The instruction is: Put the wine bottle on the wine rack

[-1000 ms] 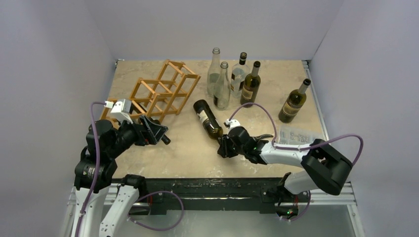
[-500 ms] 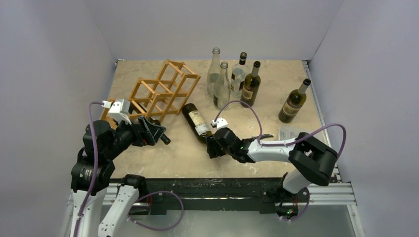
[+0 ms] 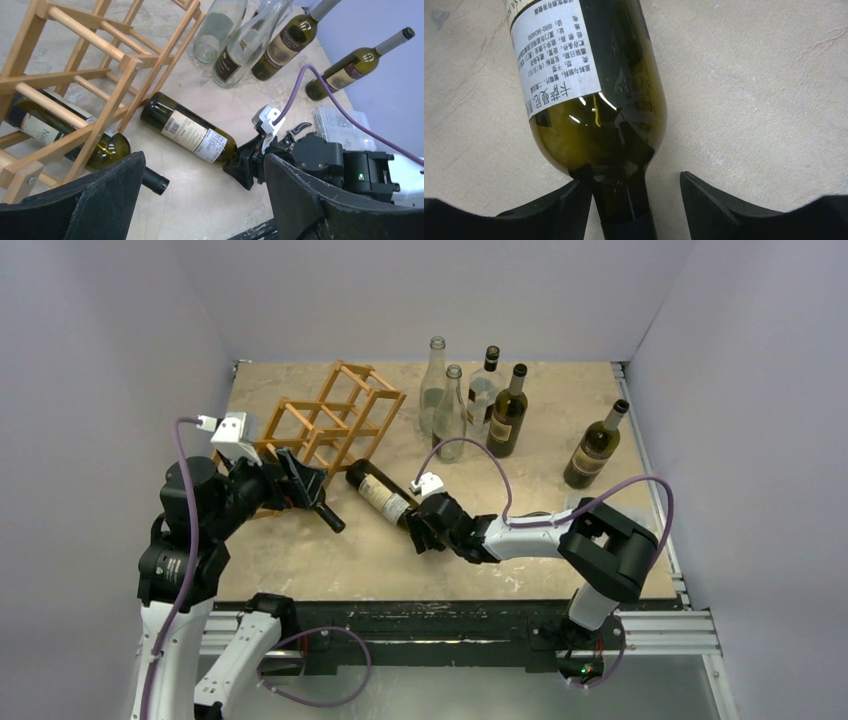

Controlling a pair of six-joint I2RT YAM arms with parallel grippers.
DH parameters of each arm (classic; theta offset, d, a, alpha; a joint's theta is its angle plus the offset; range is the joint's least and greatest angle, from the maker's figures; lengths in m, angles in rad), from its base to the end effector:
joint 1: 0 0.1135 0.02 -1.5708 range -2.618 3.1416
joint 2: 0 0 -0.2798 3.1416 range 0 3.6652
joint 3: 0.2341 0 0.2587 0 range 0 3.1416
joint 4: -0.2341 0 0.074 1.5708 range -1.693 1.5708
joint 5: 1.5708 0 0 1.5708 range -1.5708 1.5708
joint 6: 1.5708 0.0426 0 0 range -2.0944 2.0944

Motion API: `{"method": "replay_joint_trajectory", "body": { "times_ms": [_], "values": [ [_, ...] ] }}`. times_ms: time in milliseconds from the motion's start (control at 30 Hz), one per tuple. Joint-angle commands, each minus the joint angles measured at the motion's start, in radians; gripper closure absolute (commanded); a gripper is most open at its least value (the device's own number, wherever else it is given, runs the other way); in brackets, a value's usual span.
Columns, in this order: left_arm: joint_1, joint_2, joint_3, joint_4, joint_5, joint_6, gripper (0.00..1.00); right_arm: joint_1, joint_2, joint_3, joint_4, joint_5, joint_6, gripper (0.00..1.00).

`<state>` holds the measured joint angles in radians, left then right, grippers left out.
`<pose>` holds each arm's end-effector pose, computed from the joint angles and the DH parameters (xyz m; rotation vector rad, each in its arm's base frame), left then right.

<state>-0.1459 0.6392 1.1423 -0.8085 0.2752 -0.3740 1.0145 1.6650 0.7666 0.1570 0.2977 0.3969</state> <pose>0.0939 -0.0255 0.4197 -0.0246 1.9104 -0.6126 0.1873 0.2776 0.1551 -0.5541 2.2364 0.3940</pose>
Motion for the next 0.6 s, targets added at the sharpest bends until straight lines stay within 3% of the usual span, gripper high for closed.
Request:
{"method": "replay_joint_trajectory", "body": {
  "times_ms": [0, 233, 500, 567],
  "values": [
    [0.005, 0.061, 0.092, 0.083, -0.057, 0.043, 0.12, 0.010, 0.006, 0.025, 0.038, -0.001, -0.062, 0.36],
    [0.004, 0.084, 0.036, 0.254, -0.097, 0.025, 0.11, 0.010, -0.023, -0.060, 0.109, -0.032, -0.045, 0.78],
    [0.006, 0.166, 0.097, 0.272, -0.087, 0.074, 0.11, 0.015, -0.103, -0.144, 0.184, -0.075, -0.058, 0.99],
    [0.006, 0.175, 0.129, 0.274, -0.107, 0.068, 0.11, 0.015, -0.128, -0.154, 0.196, -0.086, -0.066, 1.00]
  ]
}}
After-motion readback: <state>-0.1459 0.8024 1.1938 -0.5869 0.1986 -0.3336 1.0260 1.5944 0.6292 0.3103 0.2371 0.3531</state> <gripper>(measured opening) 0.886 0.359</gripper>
